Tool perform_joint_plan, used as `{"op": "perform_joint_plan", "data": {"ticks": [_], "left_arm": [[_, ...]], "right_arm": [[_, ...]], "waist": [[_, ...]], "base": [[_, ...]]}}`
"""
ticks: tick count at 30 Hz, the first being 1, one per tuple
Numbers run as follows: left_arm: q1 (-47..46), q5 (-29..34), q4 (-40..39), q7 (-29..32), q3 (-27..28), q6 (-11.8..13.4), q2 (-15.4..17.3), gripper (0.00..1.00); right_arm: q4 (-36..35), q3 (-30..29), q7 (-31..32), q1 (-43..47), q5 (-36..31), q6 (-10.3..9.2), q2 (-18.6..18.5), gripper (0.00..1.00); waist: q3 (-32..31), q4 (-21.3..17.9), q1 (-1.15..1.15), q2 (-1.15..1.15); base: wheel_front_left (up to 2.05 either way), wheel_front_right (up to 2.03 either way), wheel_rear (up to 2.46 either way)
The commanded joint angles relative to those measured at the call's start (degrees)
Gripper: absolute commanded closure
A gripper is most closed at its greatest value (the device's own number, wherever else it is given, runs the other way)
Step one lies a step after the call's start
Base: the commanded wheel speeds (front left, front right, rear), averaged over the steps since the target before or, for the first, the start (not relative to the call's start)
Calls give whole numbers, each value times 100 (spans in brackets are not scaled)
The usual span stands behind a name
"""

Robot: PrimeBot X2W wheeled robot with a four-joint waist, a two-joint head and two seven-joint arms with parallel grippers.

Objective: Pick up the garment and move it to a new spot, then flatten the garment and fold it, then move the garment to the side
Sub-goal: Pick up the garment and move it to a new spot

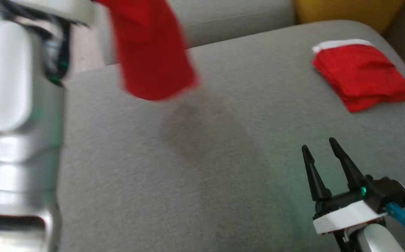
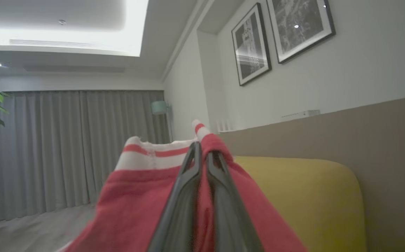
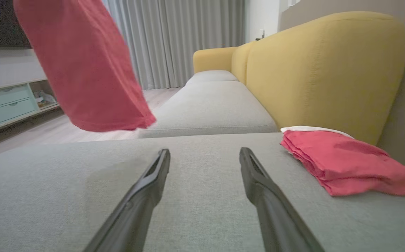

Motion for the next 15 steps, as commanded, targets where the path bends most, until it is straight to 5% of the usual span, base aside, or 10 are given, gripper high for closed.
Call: {"op": "perform_joint_plan", "data": {"ticks": [1,7,14,15], "left_arm": [[-37,35,-195,42,36,-35,135,100],[1201,422,-56,-244,-1056,-81,-142,100],[2801,287,1120,-1359,-1541,356,-576,100],[2942,188,1256,-1467,-1590,387,-612,63]], "right_arm": [[-222,85,-30,-232,16,39,5,0],[-274,97,-30,-408,113,39,120,0],[-218,122,-30,-462,195,39,178,0],[-204,92,-30,-444,203,39,168,0]], "waist": [[89,-220,1,0],[536,-441,1,0],[883,-503,1,0],[882,-468,1,0]], "base": [[0,0,0],[0,0,0],[0,0,0],[0,0,0]]}}
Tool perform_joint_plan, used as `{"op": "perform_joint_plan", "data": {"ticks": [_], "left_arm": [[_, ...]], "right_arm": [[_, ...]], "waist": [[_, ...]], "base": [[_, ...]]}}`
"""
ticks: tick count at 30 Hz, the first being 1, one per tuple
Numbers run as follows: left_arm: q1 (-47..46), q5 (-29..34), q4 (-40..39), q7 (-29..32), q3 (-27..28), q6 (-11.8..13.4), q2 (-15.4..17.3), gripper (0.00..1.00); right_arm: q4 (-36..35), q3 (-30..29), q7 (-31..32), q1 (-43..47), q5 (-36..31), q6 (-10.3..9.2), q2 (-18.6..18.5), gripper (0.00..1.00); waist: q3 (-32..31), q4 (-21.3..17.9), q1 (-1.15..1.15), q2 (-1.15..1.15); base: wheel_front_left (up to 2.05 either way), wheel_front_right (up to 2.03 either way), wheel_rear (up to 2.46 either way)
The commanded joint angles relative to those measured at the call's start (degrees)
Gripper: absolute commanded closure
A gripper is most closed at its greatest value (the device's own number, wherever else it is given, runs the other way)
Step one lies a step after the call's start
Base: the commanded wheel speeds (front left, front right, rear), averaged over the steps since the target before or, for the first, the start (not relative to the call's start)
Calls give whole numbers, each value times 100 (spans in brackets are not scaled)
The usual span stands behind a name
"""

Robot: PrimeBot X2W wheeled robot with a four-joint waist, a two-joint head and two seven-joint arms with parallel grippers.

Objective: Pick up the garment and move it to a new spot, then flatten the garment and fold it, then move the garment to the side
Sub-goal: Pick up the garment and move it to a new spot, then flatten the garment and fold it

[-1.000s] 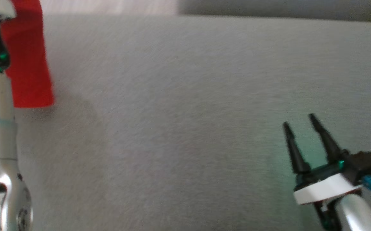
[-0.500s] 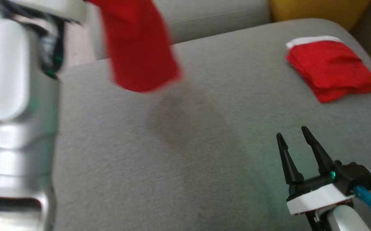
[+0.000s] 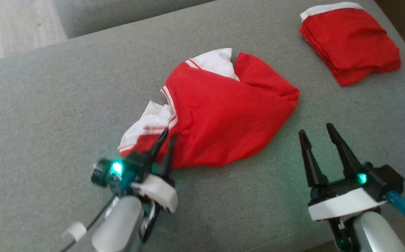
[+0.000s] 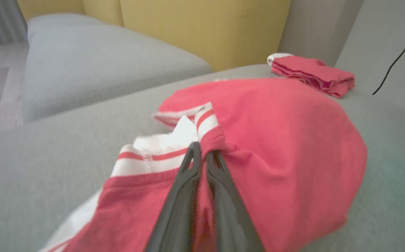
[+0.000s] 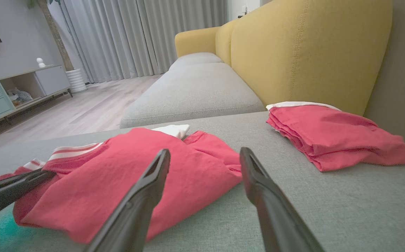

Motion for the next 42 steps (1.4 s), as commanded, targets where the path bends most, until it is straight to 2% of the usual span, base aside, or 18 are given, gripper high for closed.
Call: {"op": "perform_joint_plan", "data": {"ticks": [1,4,6,9,12,17,22,32,42], "left_arm": [[-207,-77,-179,-113,130,45,1,0],[205,-430,-181,-296,-1,183,-26,0],[543,-490,-434,-327,-30,419,-29,0],[1288,-551,-1275,-332,417,865,-30,0],[2032,-365,-2080,-334,950,1124,-31,0],[2938,-139,-2980,-335,1566,1139,-32,0],[3429,-51,-3353,-335,1817,1154,-32,0],[3534,96,-3382,-335,1635,1056,-32,0],[3493,149,-3368,-336,1551,1061,-32,0]], "right_arm": [[-147,47,-30,-90,43,39,-41,0],[-62,-101,-30,70,65,39,-28,0],[26,-158,-30,209,59,39,-2,0],[177,-235,-30,410,-6,39,46,0],[258,-351,-30,579,-50,39,115,0],[202,-541,-30,796,-134,39,243,0],[150,-333,-30,968,-380,39,193,0],[159,-353,-30,1017,-335,39,233,0],[183,-351,-30,1002,-322,39,250,0]], "waist": [[-24,74,-2,0],[-248,260,-2,0],[-492,379,-2,0],[-898,557,-2,0],[-1191,719,-2,0],[-1518,989,-2,0],[-1639,1167,-2,0],[-1617,1379,-2,0],[-1589,1374,-2,0]], "base": [[0,0,0],[0,0,0],[0,0,0],[0,0,0],[0,0,0],[0,0,0],[0,0,0],[0,0,0],[0,0,0]]}}
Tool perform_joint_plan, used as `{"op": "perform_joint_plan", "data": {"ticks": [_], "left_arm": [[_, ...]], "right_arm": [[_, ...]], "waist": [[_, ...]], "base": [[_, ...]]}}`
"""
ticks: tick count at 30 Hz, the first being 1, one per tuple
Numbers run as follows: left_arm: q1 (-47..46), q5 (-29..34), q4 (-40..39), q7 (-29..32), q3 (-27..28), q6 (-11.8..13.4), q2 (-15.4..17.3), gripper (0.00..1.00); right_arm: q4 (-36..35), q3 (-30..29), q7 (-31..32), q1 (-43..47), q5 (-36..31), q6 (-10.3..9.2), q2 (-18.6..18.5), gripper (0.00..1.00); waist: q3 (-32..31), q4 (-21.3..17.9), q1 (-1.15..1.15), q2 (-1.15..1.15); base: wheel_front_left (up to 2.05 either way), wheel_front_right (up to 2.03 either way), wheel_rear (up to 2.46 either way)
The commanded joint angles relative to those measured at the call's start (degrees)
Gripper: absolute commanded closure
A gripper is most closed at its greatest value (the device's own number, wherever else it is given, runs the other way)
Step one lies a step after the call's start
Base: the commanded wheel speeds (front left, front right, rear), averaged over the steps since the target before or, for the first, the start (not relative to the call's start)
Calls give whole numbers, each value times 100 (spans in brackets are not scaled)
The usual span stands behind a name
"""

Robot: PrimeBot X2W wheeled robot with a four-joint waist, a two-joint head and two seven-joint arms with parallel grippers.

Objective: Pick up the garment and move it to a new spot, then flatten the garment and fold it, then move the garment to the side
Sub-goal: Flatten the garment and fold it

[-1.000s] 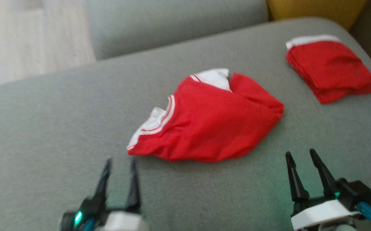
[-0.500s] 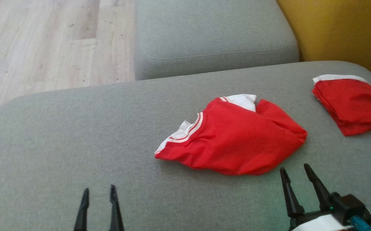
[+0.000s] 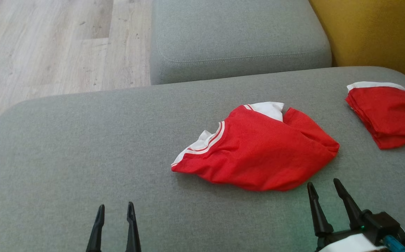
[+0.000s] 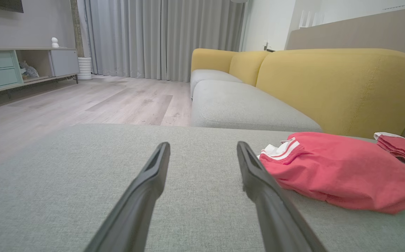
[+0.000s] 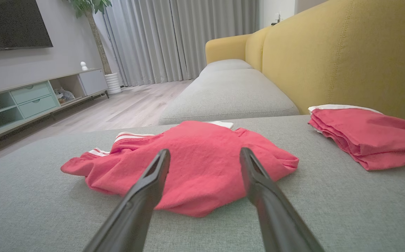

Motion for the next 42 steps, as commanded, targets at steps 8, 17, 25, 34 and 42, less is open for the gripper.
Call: {"op": "perform_joint_plan", "data": {"ticks": [8,17,25,34,42], "left_arm": [[-262,-41,-194,-54,89,57,-15,0],[-994,162,49,-54,-9,-527,31,0],[-3726,530,760,346,-562,-1448,439,0],[-6722,-558,2212,2136,-2380,-1570,707,0],[-8567,-2232,3572,3660,-3917,-1572,1005,0]], "right_arm": [[-153,164,-32,-168,89,39,-64,0],[-240,299,-32,-241,214,39,-134,0],[-387,448,-32,-684,347,39,-307,0],[-432,569,-32,-1219,514,39,-336,0],[-415,800,-32,-1685,686,39,-204,0]], "waist": [[-8,-55,0,0],[311,-348,0,0],[1331,-810,0,0],[2222,-1343,0,0],[2870,-2001,0,0]], "base": [[0,0,0],[0,0,0],[0,0,0],[0,0,0],[0,0,0]]}}
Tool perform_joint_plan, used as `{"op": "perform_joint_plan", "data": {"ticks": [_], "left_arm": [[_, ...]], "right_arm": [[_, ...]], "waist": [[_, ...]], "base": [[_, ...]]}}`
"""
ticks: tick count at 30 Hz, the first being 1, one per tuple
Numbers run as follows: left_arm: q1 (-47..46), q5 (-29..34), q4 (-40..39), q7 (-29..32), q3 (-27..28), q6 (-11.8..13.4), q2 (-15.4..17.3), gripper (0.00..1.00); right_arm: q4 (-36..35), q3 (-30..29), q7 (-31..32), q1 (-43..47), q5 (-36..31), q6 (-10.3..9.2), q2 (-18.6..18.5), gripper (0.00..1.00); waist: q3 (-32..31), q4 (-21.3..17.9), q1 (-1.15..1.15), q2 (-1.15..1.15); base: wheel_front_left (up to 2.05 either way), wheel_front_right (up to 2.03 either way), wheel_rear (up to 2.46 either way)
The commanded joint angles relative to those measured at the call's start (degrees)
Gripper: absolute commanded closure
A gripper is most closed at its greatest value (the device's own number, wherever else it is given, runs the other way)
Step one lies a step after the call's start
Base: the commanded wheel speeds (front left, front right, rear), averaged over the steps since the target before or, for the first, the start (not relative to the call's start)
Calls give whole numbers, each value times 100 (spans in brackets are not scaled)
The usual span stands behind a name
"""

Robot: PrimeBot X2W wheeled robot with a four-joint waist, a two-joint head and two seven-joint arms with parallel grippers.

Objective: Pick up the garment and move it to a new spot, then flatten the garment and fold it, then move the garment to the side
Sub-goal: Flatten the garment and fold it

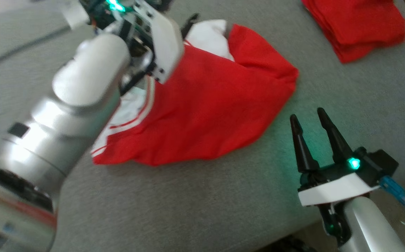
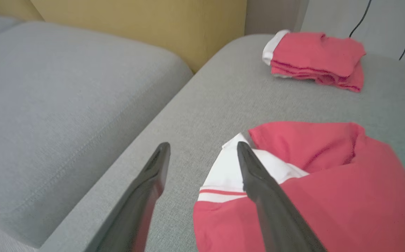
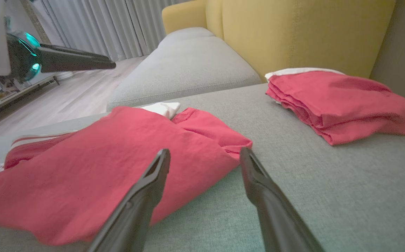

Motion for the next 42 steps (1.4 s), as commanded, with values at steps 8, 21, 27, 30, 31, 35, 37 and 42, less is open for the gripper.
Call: {"op": "perform_joint_plan", "data": {"ticks": [8,21,27,30,31,35,37,42], "left_arm": [[-413,-1191,642,470,-642,11,463,0],[-1118,-1657,-183,-855,-1847,10,930,100],[-1898,-1535,-184,-2248,-1886,10,746,100],[-2291,-1591,-64,-2915,-1883,10,668,100],[-2392,-1639,-50,-3074,-1882,10,659,100],[-2610,-1775,-103,-3353,-1881,10,738,100],[-2600,-1847,-212,-3435,-1884,10,889,100],[-1853,-1993,-613,-3506,-1891,14,1581,100]], "right_arm": [[-26,313,-32,-176,168,39,168,0],[93,299,-32,-240,131,39,263,0],[126,240,-32,-1,12,39,191,0],[132,155,-32,201,-58,39,145,0],[134,118,-32,281,-82,39,127,0],[108,31,-32,498,-150,39,68,0],[90,-17,-32,613,-188,39,36,0],[-2,-191,-32,871,-262,39,-10,0]], "waist": [[607,-790,-1,0],[258,-785,-1,0],[-482,-721,-1,0],[-865,-612,-1,0],[-987,-556,-1,0],[-1290,-322,-1,0],[-1449,-126,-1,0],[-1719,494,-1,0]], "base": [[0,0,0],[0,0,0],[0,0,0],[0,0,0],[0,0,0],[0,0,0],[0,0,0],[0,0,0]]}}
